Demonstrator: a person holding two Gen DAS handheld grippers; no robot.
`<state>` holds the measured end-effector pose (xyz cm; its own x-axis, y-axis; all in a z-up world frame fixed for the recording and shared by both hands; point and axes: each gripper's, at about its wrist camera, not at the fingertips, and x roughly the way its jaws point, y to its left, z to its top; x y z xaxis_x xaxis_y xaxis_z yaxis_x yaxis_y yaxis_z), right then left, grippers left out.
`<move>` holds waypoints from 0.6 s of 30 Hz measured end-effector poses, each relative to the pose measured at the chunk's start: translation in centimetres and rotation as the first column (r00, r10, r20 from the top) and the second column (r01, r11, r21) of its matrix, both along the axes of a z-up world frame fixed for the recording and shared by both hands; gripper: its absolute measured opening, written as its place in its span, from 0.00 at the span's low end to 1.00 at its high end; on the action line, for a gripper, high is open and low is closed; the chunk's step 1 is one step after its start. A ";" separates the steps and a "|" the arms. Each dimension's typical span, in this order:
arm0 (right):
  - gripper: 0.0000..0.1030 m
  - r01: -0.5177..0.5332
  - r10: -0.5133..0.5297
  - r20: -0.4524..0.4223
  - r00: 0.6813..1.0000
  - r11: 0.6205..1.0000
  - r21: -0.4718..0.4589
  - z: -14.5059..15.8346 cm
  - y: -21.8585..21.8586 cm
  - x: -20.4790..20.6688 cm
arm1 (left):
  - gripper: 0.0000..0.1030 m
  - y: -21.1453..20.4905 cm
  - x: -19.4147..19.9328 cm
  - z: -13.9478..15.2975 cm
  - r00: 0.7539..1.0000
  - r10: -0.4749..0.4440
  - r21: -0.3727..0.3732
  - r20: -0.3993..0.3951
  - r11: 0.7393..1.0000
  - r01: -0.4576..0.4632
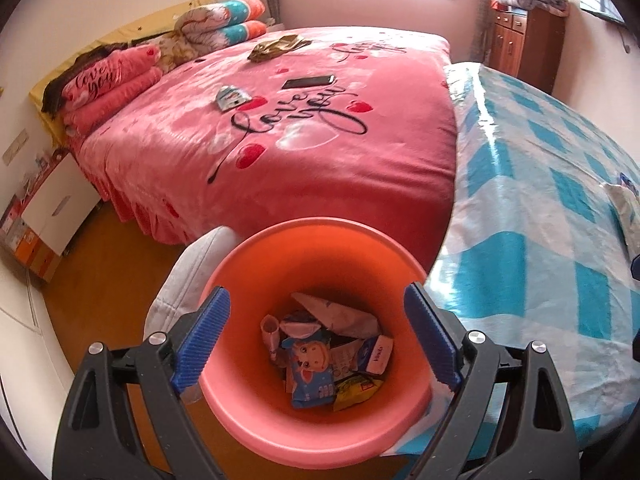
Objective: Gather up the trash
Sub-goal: 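Move both tools back over the remaining trash on the table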
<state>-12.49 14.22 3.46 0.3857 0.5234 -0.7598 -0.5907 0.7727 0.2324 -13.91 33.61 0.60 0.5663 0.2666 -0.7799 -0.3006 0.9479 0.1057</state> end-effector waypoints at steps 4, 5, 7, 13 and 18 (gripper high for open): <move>0.89 0.010 -0.010 0.003 1.000 1.000 0.009 0.2 -0.7 -0.3 | 0.87 -1.0 0.0 0.7 1.000 -0.022 0.017 0.010 1.000 0.022; 0.89 0.012 -0.012 0.004 1.000 1.000 0.011 0.2 -0.8 -0.4 | 0.87 -1.2 0.0 0.8 1.000 -0.025 0.018 0.012 1.000 0.025; 0.89 0.018 -0.018 0.009 1.000 1.000 0.015 0.4 -1.2 -0.4 | 0.87 -1.6 0.1 1.1 0.999 -0.033 0.022 0.017 0.999 0.033; 0.89 0.043 -0.044 0.021 0.999 0.998 0.039 0.9 -2.5 -0.6 | 0.87 -3.0 0.1 1.5 0.998 -0.064 0.036 0.017 0.997 0.063; 0.89 0.069 -0.071 0.022 0.997 0.996 0.060 1.2 -4.0 -0.8 | 0.87 -4.3 0.3 2.1 0.995 -0.094 0.058 0.020 0.994 0.093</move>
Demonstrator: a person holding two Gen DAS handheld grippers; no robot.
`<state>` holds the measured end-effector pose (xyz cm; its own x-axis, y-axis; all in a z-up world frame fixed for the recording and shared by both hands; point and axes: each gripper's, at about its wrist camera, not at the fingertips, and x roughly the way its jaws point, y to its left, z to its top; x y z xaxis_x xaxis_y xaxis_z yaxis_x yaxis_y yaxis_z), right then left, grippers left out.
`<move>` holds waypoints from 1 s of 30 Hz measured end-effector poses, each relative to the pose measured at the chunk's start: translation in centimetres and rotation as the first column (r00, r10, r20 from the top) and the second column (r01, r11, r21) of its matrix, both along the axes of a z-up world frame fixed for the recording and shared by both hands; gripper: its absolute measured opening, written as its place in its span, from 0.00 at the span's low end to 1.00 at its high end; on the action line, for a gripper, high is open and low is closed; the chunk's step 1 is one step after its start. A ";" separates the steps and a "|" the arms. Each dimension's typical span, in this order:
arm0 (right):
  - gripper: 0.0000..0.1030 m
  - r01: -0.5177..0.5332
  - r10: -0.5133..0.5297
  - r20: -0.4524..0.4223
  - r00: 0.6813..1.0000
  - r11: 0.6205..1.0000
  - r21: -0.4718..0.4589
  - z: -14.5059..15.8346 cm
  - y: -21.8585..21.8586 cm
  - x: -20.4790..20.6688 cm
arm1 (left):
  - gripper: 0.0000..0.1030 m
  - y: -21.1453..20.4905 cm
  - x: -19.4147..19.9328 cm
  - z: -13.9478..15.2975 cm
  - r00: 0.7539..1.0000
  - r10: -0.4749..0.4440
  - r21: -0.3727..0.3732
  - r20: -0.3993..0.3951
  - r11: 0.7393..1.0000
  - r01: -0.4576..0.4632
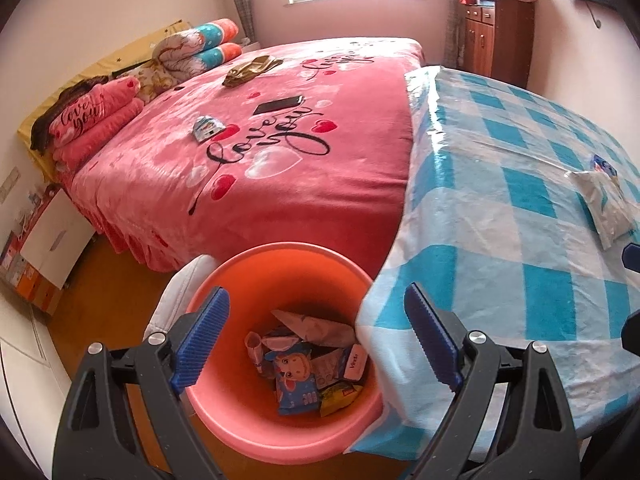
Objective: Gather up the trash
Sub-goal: 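Move both tools back over the remaining trash on the table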
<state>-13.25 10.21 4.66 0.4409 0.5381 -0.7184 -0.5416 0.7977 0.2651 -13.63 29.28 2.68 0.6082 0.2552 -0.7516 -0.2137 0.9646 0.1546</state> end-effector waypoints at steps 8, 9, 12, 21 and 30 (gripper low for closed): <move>0.89 0.041 -0.041 0.009 0.999 0.999 0.030 0.2 -2.1 -0.2 | 0.87 -2.2 0.3 0.8 0.999 -0.040 0.025 0.010 0.999 0.040; 0.89 0.048 -0.048 0.009 0.999 0.998 0.034 0.3 -2.4 -0.2 | 0.87 -2.6 0.4 1.0 0.999 -0.047 0.030 0.011 0.998 0.047; 0.89 0.070 -0.071 0.011 0.997 0.996 0.050 0.3 -3.4 -0.1 | 0.87 -3.4 0.5 1.1 0.998 -0.061 0.038 0.013 0.997 0.060; 0.89 0.115 -0.115 -0.001 0.993 0.989 0.098 0.0 -6.1 -0.1 | 0.87 -6.1 0.5 1.6 0.993 -0.114 0.059 0.012 0.992 0.113; 0.89 0.161 -0.160 -0.017 0.987 0.976 0.147 -0.3 -9.0 0.1 | 0.87 -8.9 0.7 2.0 0.985 -0.171 0.077 0.005 0.982 0.170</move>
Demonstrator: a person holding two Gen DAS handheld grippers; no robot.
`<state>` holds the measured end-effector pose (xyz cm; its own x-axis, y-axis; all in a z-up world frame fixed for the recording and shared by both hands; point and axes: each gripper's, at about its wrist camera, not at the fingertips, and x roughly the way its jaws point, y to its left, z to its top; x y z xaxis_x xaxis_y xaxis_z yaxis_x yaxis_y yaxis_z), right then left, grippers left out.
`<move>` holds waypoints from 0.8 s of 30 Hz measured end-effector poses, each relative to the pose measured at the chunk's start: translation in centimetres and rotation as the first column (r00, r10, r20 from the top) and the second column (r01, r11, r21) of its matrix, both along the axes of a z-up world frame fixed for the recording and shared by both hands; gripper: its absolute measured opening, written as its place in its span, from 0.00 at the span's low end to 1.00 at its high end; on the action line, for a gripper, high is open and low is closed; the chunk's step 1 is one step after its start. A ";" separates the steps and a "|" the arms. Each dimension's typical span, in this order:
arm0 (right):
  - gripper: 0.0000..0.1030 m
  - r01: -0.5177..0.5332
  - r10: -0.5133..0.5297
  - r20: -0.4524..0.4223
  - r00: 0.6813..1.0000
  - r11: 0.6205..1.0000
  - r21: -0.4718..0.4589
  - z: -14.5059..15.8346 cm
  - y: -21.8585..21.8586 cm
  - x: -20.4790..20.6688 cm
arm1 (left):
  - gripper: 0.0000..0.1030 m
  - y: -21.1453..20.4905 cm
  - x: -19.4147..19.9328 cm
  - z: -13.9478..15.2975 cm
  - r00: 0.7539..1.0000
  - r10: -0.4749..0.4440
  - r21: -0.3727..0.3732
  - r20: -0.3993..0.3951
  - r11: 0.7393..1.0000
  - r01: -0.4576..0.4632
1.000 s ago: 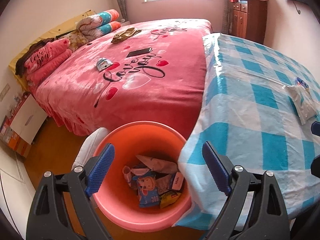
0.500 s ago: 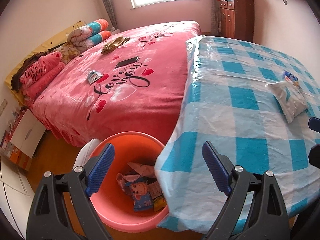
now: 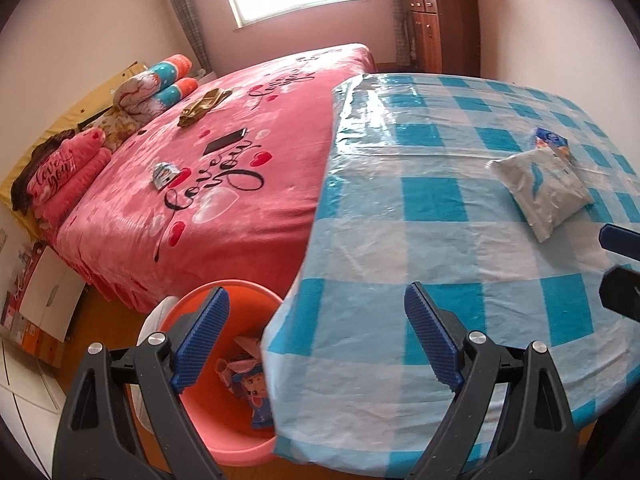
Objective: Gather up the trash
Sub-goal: 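Move both tools back over the remaining trash on the table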
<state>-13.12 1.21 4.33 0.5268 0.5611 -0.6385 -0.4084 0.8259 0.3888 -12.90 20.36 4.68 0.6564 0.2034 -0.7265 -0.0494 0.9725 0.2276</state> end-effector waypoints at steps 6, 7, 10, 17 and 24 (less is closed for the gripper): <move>0.89 0.042 -0.042 -0.009 0.999 0.998 0.036 -0.5 -2.2 0.2 | 0.87 -1.9 0.1 0.3 0.999 -0.050 -0.003 -0.003 0.999 0.050; 0.89 0.049 -0.048 -0.010 0.999 0.998 0.040 -0.6 -2.5 0.3 | 0.87 -2.2 0.1 0.4 0.998 -0.064 -0.013 -0.002 0.998 0.064; 0.89 0.077 -0.076 -0.013 0.997 0.995 0.057 -0.8 -3.8 0.5 | 0.87 -3.2 0.1 0.7 0.994 -0.111 -0.043 0.001 0.993 0.111; 0.89 0.156 -0.156 -0.016 0.988 0.983 0.096 -1.4 -7.3 1.2 | 0.87 -5.9 0.6 1.2 0.970 -0.242 -0.130 0.006 0.962 0.240; 0.89 0.235 -0.232 -0.037 0.972 0.962 0.139 -2.1 -11.3 2.2 | 0.87 -10.2 2.1 1.1 0.879 -0.476 -0.162 -0.030 0.870 0.465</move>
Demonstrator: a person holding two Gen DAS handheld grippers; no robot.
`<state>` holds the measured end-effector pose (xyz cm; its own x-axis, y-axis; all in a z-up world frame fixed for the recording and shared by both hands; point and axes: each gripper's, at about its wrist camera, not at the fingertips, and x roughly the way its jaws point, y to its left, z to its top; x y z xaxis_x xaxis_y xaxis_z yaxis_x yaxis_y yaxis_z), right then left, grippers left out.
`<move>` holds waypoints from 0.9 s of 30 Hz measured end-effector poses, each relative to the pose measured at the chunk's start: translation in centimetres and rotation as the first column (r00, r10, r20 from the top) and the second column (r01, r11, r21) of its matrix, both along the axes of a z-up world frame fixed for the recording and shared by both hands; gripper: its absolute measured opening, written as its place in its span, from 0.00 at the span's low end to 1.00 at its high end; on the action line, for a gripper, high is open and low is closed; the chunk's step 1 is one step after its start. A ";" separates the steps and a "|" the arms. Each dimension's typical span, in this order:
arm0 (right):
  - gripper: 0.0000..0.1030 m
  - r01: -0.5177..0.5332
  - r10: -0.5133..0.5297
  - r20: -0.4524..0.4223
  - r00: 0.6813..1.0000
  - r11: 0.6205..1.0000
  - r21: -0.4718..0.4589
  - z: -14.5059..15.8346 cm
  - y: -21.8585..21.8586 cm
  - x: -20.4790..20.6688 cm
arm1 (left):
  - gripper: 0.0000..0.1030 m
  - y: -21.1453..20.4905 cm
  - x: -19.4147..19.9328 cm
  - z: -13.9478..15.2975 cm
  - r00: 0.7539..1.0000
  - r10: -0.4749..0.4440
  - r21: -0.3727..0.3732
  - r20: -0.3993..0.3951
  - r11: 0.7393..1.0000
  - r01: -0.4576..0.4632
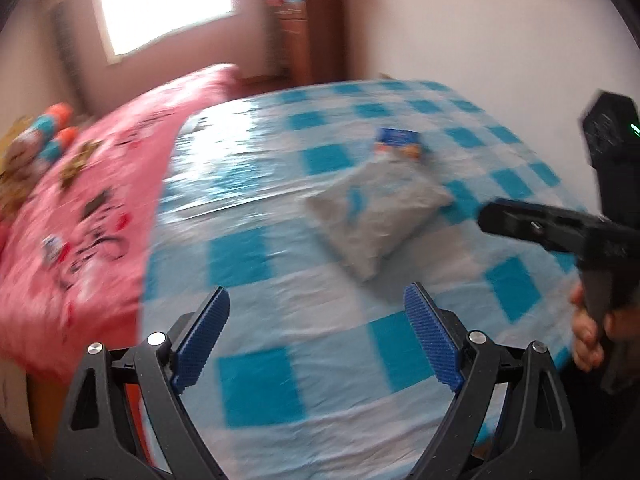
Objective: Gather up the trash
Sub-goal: 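Move both tools back over the remaining trash on the table, then close the left tool on the white wet-wipes pack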
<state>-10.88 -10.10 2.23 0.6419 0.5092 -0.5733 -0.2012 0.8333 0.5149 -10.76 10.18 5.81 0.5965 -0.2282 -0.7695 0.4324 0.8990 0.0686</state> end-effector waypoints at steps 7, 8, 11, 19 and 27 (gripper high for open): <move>0.89 0.038 -0.038 0.000 0.999 0.998 0.045 -0.6 -3.3 0.5 | 0.87 -4.6 2.7 -0.9 0.966 -0.248 0.039 -0.077 0.967 0.251; 0.89 0.041 -0.041 -0.004 0.999 0.998 0.055 -0.8 -3.5 0.6 | 0.87 -5.1 3.3 -1.2 0.958 -0.272 0.049 -0.092 0.960 0.277; 0.89 0.044 -0.043 -0.016 0.999 0.996 0.079 -1.1 -4.3 0.9 | 0.87 -6.2 4.9 -1.5 0.944 -0.309 0.080 -0.113 0.944 0.319; 0.89 0.042 -0.039 -0.024 0.999 0.992 0.116 -1.4 -5.4 1.2 | 0.87 -7.3 8.7 -2.5 0.906 -0.374 0.088 -0.201 0.914 0.397; 0.89 0.038 -0.033 -0.039 0.999 0.988 0.147 -1.8 -5.9 1.5 | 0.88 -8.8 10.3 -3.4 0.887 -0.410 0.170 -0.213 0.878 0.447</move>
<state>-9.40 -16.03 0.44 0.6413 0.5673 -0.5167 -0.1522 0.7540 0.6390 -0.44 1.40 2.39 0.3365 -0.2561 -0.9062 0.7935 0.5953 0.1265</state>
